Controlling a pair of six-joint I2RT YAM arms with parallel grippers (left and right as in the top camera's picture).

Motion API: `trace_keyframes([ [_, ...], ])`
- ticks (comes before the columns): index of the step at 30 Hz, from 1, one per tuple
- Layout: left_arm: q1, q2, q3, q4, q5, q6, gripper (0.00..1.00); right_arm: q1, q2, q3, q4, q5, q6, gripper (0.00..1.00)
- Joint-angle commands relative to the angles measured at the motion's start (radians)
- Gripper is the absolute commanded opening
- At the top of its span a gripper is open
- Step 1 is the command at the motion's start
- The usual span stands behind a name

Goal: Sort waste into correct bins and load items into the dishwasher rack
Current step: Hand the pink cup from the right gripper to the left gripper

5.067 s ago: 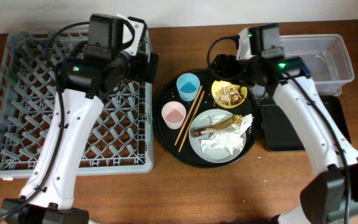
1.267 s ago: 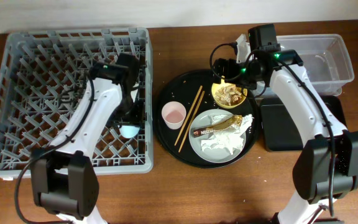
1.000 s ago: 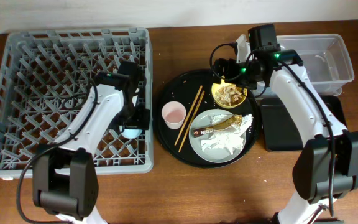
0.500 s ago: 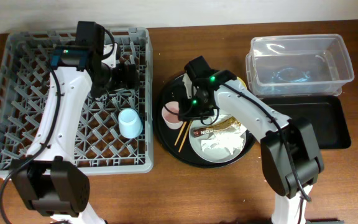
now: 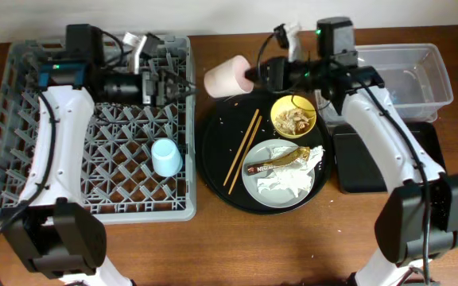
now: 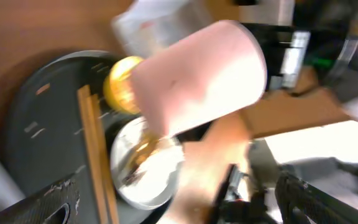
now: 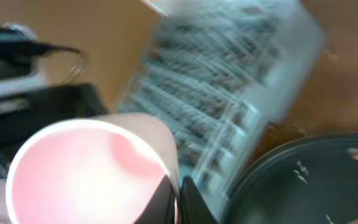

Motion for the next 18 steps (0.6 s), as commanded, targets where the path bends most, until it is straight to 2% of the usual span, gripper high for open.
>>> trace_keyframes([
  [1,0.004,-0.004,0.019,0.008,0.249,0.121,0.99,0.027,-0.006,0.000,0.173,-0.185,0.151,0.04],
  [3,0.004,-0.004,0.019,0.013,0.340,0.158,0.99,0.044,-0.006,0.000,0.255,-0.192,0.216,0.04],
  [7,0.005,-0.004,0.019,0.020,0.356,0.158,0.97,0.092,-0.006,0.000,0.392,-0.187,0.286,0.04],
  [10,0.003,-0.004,0.019,0.020,0.380,0.158,0.89,0.127,-0.006,0.000,0.394,-0.122,0.285,0.04],
  [11,0.003,-0.004,0.019,0.020,0.380,0.158,0.84,0.134,-0.006,0.000,0.395,-0.111,0.284,0.04],
  [16,0.004,-0.004,0.019,0.020,0.423,0.158,0.82,0.172,-0.006,-0.001,0.394,-0.056,0.284,0.04],
  [18,0.004,-0.004,0.019,0.020,0.423,0.158,0.78,0.173,-0.006,-0.002,0.391,-0.055,0.284,0.04],
])
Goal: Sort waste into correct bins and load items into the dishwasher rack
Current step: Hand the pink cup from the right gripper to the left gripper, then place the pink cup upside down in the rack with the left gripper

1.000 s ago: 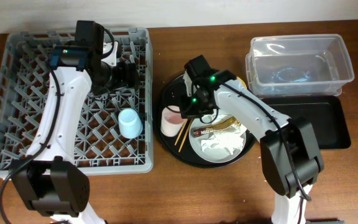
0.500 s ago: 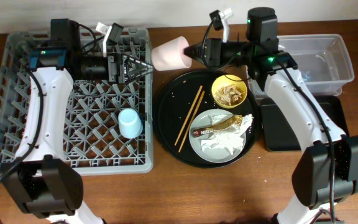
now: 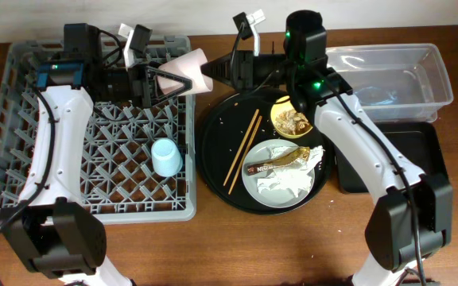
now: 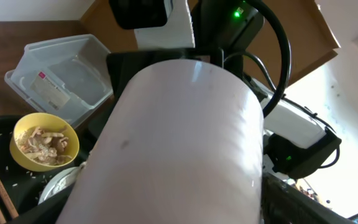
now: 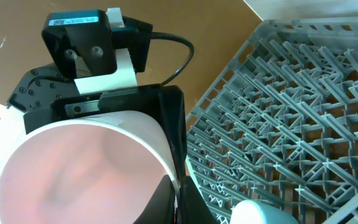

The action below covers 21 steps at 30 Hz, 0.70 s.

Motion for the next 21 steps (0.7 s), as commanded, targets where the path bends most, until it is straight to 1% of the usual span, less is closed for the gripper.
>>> trace_keyframes([
  [1,0.000,-0.004,0.019,0.002,0.063,0.017,0.74,0.010,-0.006,0.004,-0.002,0.051,-0.003,0.04],
  [3,0.000,-0.004,0.019,0.003,0.062,0.017,0.71,0.010,-0.006,0.004,-0.003,0.050,-0.003,0.04],
  [5,0.002,-0.004,0.019,0.013,0.042,0.017,0.67,0.009,-0.006,0.004,-0.006,0.050,-0.004,0.13],
  [6,0.005,-0.004,0.019,0.020,0.011,0.016,0.67,0.009,-0.006,0.004,-0.010,0.050,-0.004,0.14],
  [8,0.007,-0.004,0.019,0.032,-0.068,0.016,0.66,0.007,-0.006,0.004,-0.014,0.051,-0.016,0.36],
  [10,0.010,-0.004,0.019,0.041,-0.134,0.016,0.67,-0.005,-0.006,0.004,-0.035,0.051,-0.024,0.36],
  [11,0.014,-0.005,0.019,0.048,-0.175,0.016,0.66,-0.012,-0.006,0.004,-0.056,0.056,-0.039,0.45],
  [12,0.018,-0.004,0.019,0.051,-0.221,0.016,0.65,-0.021,-0.006,0.004,-0.087,0.073,-0.048,0.50],
  [14,0.020,-0.005,0.019,0.051,-0.375,0.002,0.63,-0.047,-0.006,0.004,-0.211,0.141,-0.118,0.67],
  [15,0.019,-0.005,0.019,0.066,-0.600,-0.116,0.62,-0.070,-0.006,0.004,-0.328,0.212,-0.167,0.74],
  [17,0.005,-0.005,0.028,0.071,-0.913,-0.249,0.62,-0.098,-0.006,0.004,-0.493,0.325,-0.243,0.76],
  [18,-0.008,-0.005,0.045,0.067,-1.053,-0.288,0.63,-0.108,-0.006,0.004,-0.572,0.399,-0.274,0.77],
  [20,-0.043,-0.005,0.076,0.042,-1.251,-0.320,0.63,-0.111,-0.006,0.004,-0.645,0.468,-0.304,0.78],
  [21,-0.071,-0.005,0.090,0.028,-1.370,-0.334,0.64,-0.111,-0.006,0.004,-0.690,0.517,-0.305,0.82],
])
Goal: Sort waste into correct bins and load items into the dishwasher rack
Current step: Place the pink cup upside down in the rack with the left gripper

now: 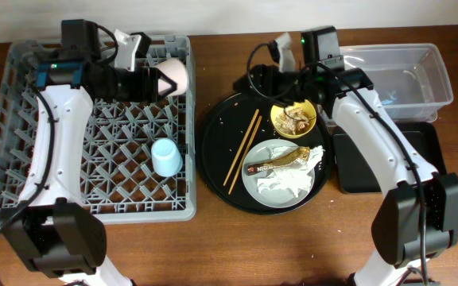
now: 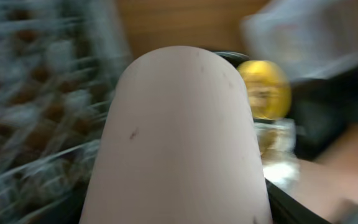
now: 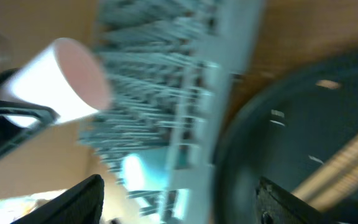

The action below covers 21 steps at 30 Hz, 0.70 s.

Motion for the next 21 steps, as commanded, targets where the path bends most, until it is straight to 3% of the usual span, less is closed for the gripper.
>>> trace_keyframes([
  [1,-0.090,-0.006,0.069,-0.028,-0.517,-0.104,0.67,0.003,-0.006,0.002,-0.097,0.206,-0.075,0.85],
  [5,-0.185,0.036,0.069,-0.047,-0.632,-0.109,0.68,0.003,-0.006,0.002,-0.181,0.289,-0.101,0.91],
  [17,-0.199,0.226,0.069,-0.092,-0.609,-0.151,0.67,0.003,-0.006,0.002,-0.226,0.311,-0.116,0.92],
  [21,-0.199,0.255,0.069,-0.092,-0.609,-0.149,0.87,0.003,-0.006,0.002,-0.234,0.311,-0.116,0.93],
])
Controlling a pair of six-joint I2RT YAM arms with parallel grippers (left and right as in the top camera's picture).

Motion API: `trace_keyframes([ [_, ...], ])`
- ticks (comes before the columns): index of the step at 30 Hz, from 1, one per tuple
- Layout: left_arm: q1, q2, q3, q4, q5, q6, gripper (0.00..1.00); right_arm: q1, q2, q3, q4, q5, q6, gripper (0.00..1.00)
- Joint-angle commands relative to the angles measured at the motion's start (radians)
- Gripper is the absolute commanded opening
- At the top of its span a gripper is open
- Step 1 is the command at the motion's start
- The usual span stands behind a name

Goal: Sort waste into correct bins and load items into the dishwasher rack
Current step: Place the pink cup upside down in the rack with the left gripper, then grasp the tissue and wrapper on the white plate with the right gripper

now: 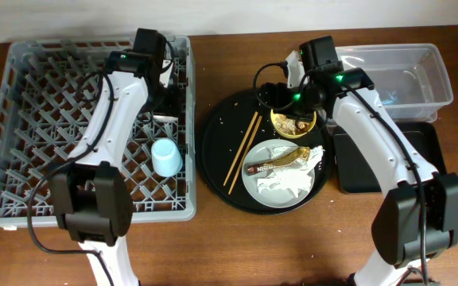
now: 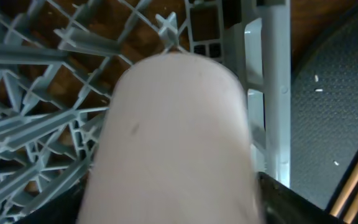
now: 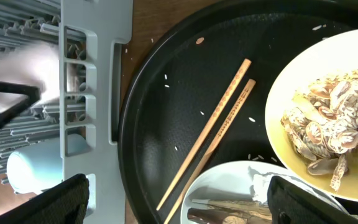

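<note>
A pale pink cup [image 2: 173, 137] fills the left wrist view, bottom toward the camera, just over the prongs at the grey dishwasher rack's [image 1: 22, 119] right edge. My left gripper [image 1: 164, 94] is shut on it; in the overhead view the arm hides the cup. A light blue cup [image 1: 166, 156] stands upside down in the rack. My right gripper [image 3: 180, 200] hangs open and empty over the black round tray [image 1: 217, 163], above the wooden chopsticks [image 3: 213, 134]. The tray also holds a yellow bowl [image 1: 293, 117] of food scraps and a white plate [image 1: 281, 184].
The plate carries a crumpled napkin [image 1: 293, 181], a brown wrapper and a gold spoon. A clear plastic bin [image 1: 408, 75] stands at the back right, with a flat black tray [image 1: 376, 163] in front of it. Bare wood table lies along the front.
My left arm has swung from the rack's back right corner to its right edge, and the pink cup now points down at the prongs. My right gripper stays open, now over the chopsticks.
First my right gripper held the pink cup between rack and tray, facing my open left gripper. Then both grippers met at the cup over the rack's back right corner. Afterwards my left gripper alone held it and the right was back over the tray. Now the cup is low at the rack.
</note>
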Motion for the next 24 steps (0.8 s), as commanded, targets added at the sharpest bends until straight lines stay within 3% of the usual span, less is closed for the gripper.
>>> trace_keyframes([
  [1,-0.002,0.040,0.010,0.003,-0.003,-0.005,0.94,0.003,-0.006,0.002,-0.011,0.014,-0.008,0.93],
  [7,-0.002,0.040,0.084,0.002,0.018,-0.006,0.96,0.003,-0.008,0.003,-0.011,0.051,-0.019,0.91],
  [11,-0.008,0.040,0.319,-0.111,0.172,-0.005,0.95,0.005,-0.029,0.055,-0.123,0.249,-0.019,0.85],
  [15,-0.004,0.040,0.423,-0.138,0.248,-0.006,0.96,0.066,-0.026,0.052,-0.257,0.278,-0.007,0.73],
  [20,0.024,0.040,0.428,-0.137,0.248,-0.009,0.97,0.168,-0.014,0.049,-0.425,0.438,0.198,0.66],
  [22,0.024,0.040,0.428,-0.136,0.248,-0.009,0.99,0.178,-0.014,0.030,-0.480,0.492,0.278,0.67],
  [24,0.024,0.040,0.428,-0.136,0.247,-0.009,0.99,0.179,-0.014,-0.048,-0.466,0.507,0.377,0.74],
])
